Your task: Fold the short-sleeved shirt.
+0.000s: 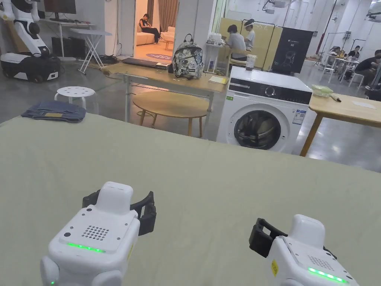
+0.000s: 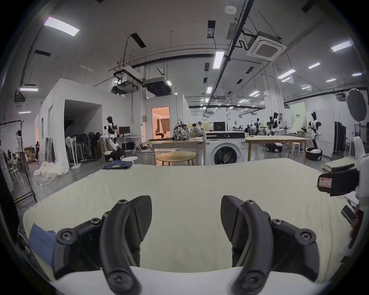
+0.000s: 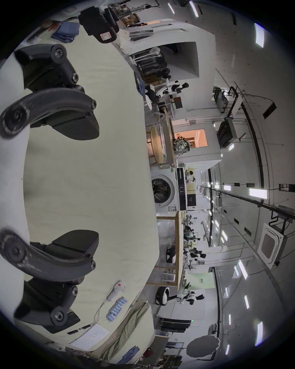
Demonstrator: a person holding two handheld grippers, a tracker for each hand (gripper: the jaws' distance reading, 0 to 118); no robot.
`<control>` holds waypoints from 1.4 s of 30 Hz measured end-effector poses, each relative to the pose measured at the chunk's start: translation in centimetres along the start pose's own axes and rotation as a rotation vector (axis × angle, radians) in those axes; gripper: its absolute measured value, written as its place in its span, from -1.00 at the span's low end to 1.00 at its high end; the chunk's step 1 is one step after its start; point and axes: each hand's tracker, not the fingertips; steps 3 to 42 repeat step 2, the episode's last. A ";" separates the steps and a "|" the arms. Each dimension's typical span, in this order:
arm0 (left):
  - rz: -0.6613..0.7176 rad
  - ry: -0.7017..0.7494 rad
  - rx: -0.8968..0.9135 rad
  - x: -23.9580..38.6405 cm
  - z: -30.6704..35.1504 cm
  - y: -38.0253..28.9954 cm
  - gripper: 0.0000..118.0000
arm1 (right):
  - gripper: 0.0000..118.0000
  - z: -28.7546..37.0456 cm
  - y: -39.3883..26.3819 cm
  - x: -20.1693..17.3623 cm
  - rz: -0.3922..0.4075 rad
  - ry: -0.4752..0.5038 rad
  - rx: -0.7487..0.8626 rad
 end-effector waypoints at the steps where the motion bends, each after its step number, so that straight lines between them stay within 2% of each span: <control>1: 0.000 -0.002 -0.001 0.0 0.0 0.0 0.22 | 0.60 -0.1 0.0 0.0 -0.001 -0.002 0.000; 42: 0.000 -0.002 -0.002 0.0 0.0 0.0 0.22 | 0.60 -0.3 0.0 -0.1 0.001 -0.007 0.000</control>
